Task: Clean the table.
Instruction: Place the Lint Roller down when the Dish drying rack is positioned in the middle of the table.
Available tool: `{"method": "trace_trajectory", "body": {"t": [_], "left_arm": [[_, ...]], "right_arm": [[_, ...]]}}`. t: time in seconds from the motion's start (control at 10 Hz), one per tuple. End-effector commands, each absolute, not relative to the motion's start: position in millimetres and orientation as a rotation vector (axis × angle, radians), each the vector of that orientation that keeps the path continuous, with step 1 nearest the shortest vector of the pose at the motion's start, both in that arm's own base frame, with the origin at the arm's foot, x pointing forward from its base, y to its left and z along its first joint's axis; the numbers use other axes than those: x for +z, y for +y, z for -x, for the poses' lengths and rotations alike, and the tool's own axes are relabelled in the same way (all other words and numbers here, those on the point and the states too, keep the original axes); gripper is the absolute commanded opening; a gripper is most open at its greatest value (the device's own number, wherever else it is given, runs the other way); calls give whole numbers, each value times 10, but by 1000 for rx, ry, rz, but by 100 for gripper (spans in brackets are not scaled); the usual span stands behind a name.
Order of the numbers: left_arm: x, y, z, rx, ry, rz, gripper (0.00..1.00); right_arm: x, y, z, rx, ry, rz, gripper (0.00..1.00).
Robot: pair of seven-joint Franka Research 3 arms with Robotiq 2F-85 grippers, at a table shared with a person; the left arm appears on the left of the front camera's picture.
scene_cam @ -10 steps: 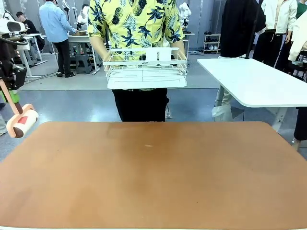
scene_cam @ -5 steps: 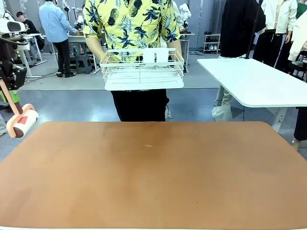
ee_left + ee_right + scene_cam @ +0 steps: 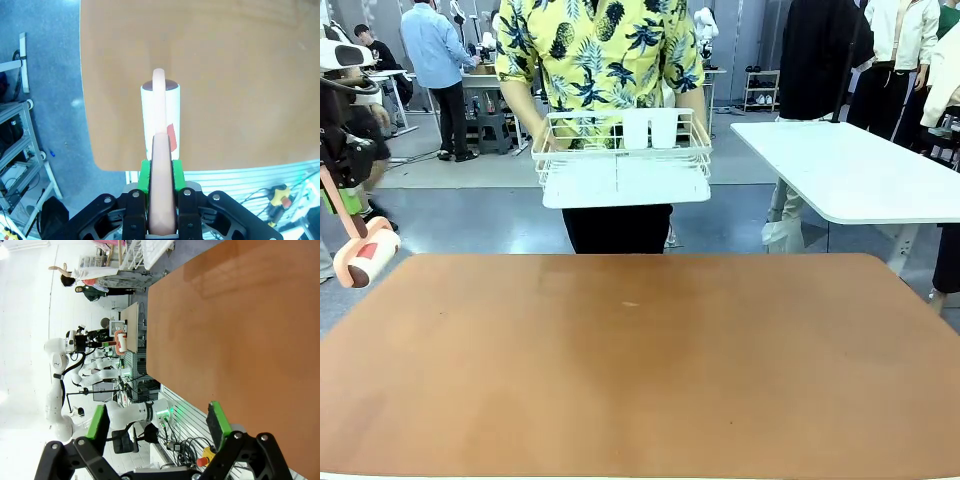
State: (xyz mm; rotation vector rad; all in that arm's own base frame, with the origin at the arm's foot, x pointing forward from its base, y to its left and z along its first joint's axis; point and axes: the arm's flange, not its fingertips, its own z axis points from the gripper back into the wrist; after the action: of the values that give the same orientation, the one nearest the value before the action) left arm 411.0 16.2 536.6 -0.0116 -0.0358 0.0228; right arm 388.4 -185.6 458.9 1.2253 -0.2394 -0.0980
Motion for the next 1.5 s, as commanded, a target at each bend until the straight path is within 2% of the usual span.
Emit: {"method": "trace_trajectory", "body": {"t": [0.0, 1.4], "left_arm": [[5390, 164, -4113, 23, -37, 6, 21], [5390, 164, -4113, 23, -37, 6, 21]], "right_arm": [[4626, -1853, -3875, -100, -241, -1232, 100], [4626, -1853, -3875, -100, -241, -1232, 100]]}}
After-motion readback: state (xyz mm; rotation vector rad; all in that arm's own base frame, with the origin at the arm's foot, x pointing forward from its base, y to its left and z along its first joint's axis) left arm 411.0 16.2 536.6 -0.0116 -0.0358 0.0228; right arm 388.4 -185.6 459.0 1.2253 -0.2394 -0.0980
